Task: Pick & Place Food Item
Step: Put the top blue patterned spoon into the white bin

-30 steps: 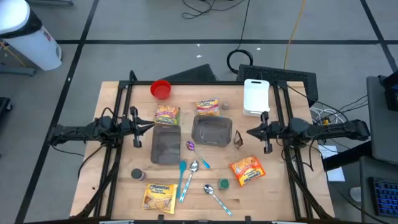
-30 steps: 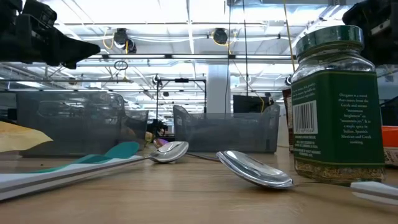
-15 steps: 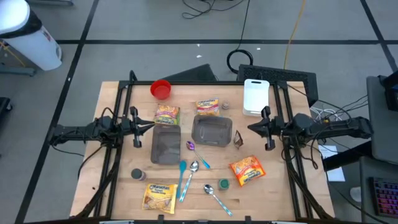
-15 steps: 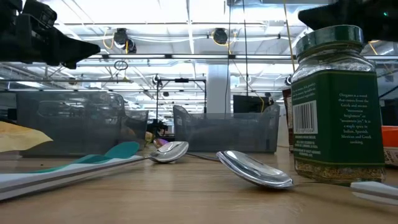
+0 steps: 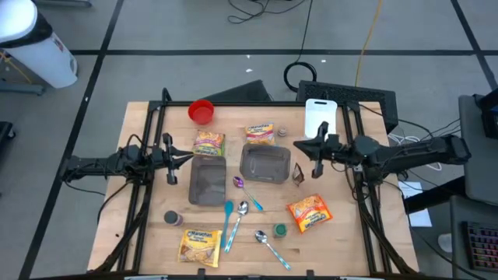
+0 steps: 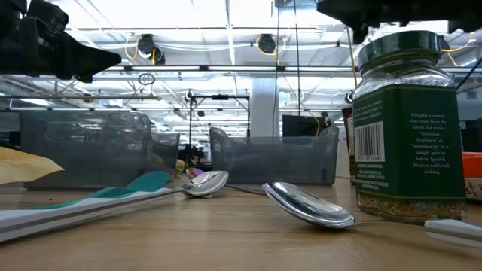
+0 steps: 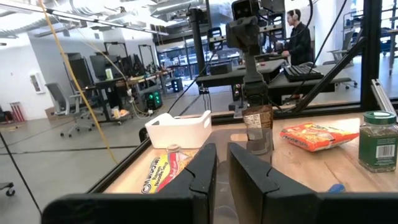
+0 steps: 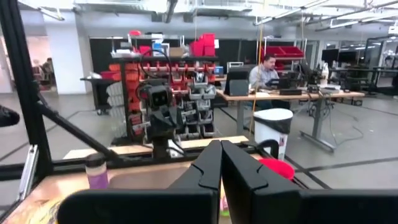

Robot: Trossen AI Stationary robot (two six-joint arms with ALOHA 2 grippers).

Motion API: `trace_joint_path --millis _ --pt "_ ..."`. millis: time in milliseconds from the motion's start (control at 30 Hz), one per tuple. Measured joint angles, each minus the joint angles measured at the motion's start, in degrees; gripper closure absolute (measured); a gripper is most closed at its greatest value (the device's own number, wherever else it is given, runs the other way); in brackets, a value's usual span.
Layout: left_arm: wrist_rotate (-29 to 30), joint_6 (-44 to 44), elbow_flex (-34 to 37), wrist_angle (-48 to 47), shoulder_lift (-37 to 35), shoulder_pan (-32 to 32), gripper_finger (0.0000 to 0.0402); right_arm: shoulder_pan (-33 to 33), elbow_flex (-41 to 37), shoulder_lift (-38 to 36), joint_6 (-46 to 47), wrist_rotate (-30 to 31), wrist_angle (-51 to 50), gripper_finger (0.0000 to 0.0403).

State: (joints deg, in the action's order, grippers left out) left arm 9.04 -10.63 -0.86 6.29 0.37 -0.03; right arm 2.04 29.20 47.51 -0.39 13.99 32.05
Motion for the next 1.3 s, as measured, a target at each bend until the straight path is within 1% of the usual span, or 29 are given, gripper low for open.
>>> trace_joint_path --millis 133,233,333,400,500,567,633,767,933,1100,1300 --pt "0.06 0.79 0.02 6.51 0.00 0.00 0.0353 -0.47 0.13 5.25 2.20 2.85 9.68 0.0403" --pt "1.34 4.59 -0.42 11.03 0.00 0.00 0.0353 -0.79 0.21 7.74 3.24 4.02 15.97 0.0403" --pt "4.79 10.44 -2.28 9.64 0.00 0.00 0.0353 -1.12 0.21 9.09 3.08 4.06 20.05 0.0403" --pt "6.64 13.28 -4.16 5.53 0.00 0.04 0.0353 -1.33 0.40 9.45 2.88 4.03 21.28 0.0403" --pt "7.10 14.42 -8.12 -2.13 0.02 0.04 0.0353 -1.33 2.08 10.19 2.43 4.01 20.76 0.0403" --pt "7.08 14.43 -11.00 -7.03 0.02 0.04 0.0353 -1.33 4.17 10.56 1.62 3.99 18.59 0.0403" --pt "7.08 14.43 -13.76 -10.33 0.07 0.04 0.0353 -1.35 6.81 10.77 0.94 3.97 13.73 0.0403" --pt "7.08 13.86 -19.06 -13.62 1.65 0.04 0.0353 -2.21 12.43 11.79 0.31 3.92 3.97 0.0403" --pt "7.12 12.06 -25.70 -17.53 7.00 0.04 0.0353 -3.88 15.62 13.15 -0.90 3.90 2.48 0.0403" --pt "7.04 9.20 -30.20 -18.22 13.18 0.04 0.0353 -5.55 15.75 13.28 -0.78 3.94 2.82 0.0403" --pt "6.95 13.93 -32.02 -15.84 16.99 0.04 0.0353 -5.81 15.75 13.28 -0.76 3.90 2.80 0.0403"
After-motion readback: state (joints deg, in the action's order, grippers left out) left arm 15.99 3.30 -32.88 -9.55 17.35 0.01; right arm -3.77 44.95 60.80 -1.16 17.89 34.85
